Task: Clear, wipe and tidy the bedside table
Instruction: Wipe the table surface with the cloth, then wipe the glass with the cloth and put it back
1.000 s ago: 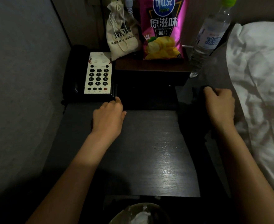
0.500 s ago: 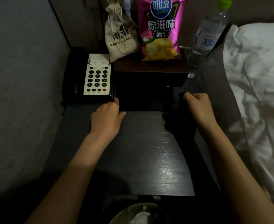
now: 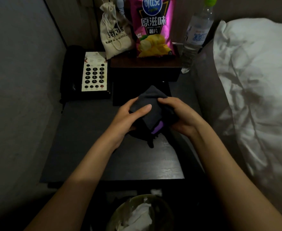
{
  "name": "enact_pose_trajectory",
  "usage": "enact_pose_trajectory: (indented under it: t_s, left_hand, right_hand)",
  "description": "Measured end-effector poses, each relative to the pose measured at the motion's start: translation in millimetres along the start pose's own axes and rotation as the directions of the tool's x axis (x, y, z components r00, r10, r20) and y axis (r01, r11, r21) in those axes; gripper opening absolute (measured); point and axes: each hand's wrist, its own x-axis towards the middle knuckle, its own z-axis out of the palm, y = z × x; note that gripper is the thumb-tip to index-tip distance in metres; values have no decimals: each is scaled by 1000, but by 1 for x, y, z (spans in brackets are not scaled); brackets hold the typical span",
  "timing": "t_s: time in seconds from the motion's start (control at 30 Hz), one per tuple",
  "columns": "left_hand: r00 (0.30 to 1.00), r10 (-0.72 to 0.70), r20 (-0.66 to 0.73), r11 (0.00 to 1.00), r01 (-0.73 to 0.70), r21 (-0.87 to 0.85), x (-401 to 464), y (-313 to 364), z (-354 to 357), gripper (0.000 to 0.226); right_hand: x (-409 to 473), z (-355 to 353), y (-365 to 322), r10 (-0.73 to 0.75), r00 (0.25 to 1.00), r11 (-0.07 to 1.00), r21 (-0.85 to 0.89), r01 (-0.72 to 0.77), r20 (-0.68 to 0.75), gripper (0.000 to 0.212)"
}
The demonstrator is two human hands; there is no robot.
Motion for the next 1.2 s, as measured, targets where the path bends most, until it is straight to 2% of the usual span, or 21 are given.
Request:
enact_pose_trajectory:
  t_s: [0.1,0.27,0.4,0.47,0.57,0.63,0.73,0.8,0.83,0.9,0.97,1.1,1.2]
  left_hand:
    - [997,-74,22,960,77,-269,-15,-8,2,46]
    - [986,-162,42,800,156,-580,-41,-13,25,46]
    - [990,-137,-38,850,97,-518,-63,-9,42,23]
    - [988,-148,-39,862,110,-494,-74,-5,51,22]
    - [989,-151,-3,873,132,-469,-89,4,67,22]
    - [991,-135,7,874,123,-471,-97,12,78,21]
    - [995,-98,16,877,94,-471,-108,24,94,20]
    - [996,-77,46,878,89,-471,-115,30,105,20]
    - [996,-68,64,878,90,-470,-118,32,110,20]
    - [994,-53,93,882,90,-462,-124,35,120,20]
    - [992,-44,116,887,92,-452,-129,36,128,20]
    - [986,-41,162,893,109,-437,-136,36,138,21]
    - [983,-45,179,890,121,-439,-137,36,138,22]
  right_hand:
    - [-19,2,6,-16,999,994,106,11,49,31]
    - [-49,16,18,-96,995,982,165,89,37,43]
    - [-75,18,26,-183,980,981,57,187,-73,37]
    - [-91,20,25,-215,971,976,-43,212,-104,32]
    - [-117,20,14,-343,922,898,-350,266,-179,31]
    - [-137,14,-1,-521,815,732,-626,271,-256,38]
    - [-181,-4,-30,-811,519,446,-860,248,-271,43]
    - [-212,-25,-49,-919,321,247,-969,21,-228,50]
    - [-228,-36,-59,-943,248,199,-974,-113,-221,56]
    - [-253,-55,-76,-939,179,231,-924,-306,-294,70]
    - [-268,-70,-83,-877,217,319,-857,-405,-429,85]
    - [-276,-89,-81,-721,365,396,-783,-480,-589,104]
    - [-275,-98,-79,-706,369,428,-779,-458,-604,102]
